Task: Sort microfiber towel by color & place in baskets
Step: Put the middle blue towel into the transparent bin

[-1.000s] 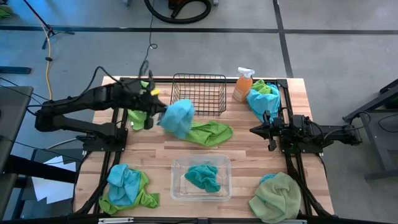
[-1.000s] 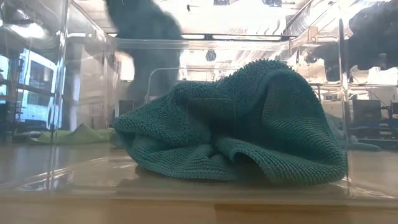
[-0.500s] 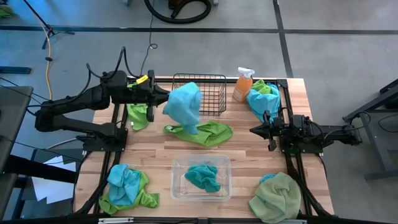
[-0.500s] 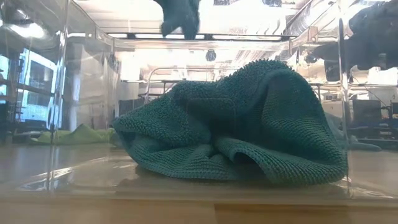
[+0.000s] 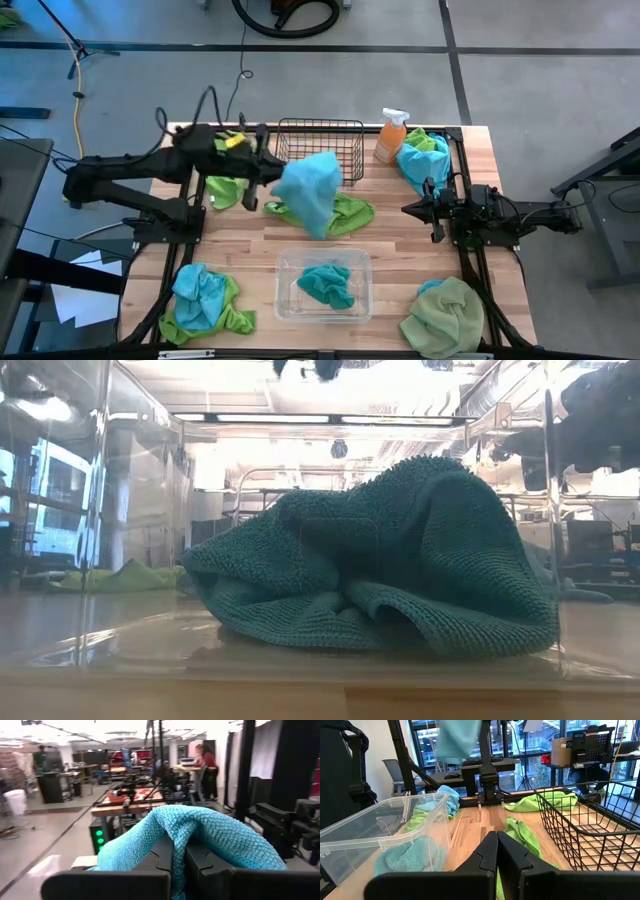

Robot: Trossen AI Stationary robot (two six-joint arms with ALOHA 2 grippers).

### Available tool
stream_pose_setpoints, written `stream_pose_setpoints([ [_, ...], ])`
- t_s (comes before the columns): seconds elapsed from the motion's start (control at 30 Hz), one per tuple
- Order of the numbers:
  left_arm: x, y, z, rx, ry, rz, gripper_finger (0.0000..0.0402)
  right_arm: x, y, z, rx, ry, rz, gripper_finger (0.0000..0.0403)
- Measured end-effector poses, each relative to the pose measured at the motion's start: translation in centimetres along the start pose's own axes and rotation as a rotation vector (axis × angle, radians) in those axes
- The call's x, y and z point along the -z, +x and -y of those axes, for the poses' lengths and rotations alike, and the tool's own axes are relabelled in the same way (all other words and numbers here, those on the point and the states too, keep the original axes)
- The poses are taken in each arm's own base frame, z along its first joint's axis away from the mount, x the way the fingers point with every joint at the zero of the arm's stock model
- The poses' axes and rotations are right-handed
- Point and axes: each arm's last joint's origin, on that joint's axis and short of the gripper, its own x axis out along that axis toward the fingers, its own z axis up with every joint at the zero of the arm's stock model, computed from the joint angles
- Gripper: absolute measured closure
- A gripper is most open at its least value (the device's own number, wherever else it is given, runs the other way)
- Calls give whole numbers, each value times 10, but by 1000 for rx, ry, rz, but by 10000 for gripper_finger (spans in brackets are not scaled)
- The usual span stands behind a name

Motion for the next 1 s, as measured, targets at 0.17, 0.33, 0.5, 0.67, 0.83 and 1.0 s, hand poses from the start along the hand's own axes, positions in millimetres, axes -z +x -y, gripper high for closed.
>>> stream_pose_setpoints([
  [0.17,10,25,15,71,-2,17,401,0,0,0,0,0,0,402],
  [0.33,9,50,36,149,26,4,401,0,0,0,0,0,0,402],
  [0.5,-5,78,59,231,125,-66,401,0,0,0,0,0,0,402],
  [0.67,-10,99,78,311,257,-153,401,0,0,0,0,0,0,402],
  [0.83,-4,107,94,391,447,-222,401,0,0,0,0,0,0,402],
  [1.0,1,108,105,404,469,-244,401,0,0,0,0,0,0,402],
])
